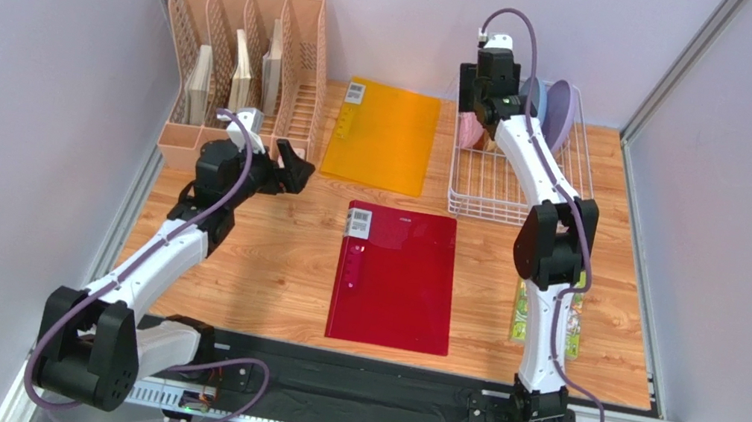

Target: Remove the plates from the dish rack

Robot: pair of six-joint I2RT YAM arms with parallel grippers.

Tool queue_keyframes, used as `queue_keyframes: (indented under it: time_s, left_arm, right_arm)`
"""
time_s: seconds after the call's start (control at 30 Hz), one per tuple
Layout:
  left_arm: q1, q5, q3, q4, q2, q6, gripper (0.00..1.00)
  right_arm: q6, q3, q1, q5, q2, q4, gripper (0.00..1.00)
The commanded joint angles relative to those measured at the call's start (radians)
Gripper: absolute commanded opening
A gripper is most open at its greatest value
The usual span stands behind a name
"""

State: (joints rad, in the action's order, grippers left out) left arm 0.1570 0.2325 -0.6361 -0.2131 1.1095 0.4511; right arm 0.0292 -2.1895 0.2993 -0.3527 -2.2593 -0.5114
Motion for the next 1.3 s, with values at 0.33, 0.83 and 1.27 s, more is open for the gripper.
queue_keyframes:
  time_s: [0.33, 0.83, 1.27]
  left_arm:
    - [0.004, -0.056, -0.007, -0.031, -0.014, -0.017, 1.0]
    - [0.004, -0.059, -0.004, -0.045, 0.015, -0.012, 1.0]
    - [0.004, -0.084, 0.007, -0.037, 0.009, -0.022, 1.0]
  right_arm:
    - [0.092, 0.003, 0.061, -0.268, -0.008, 0.105, 0.76]
    - [0.166, -0.006, 0.132, -0.328, 0.061, 0.148, 0.81]
    - [0.135, -0.044, 0.103, -0.298, -0.043, 0.151, 0.67]
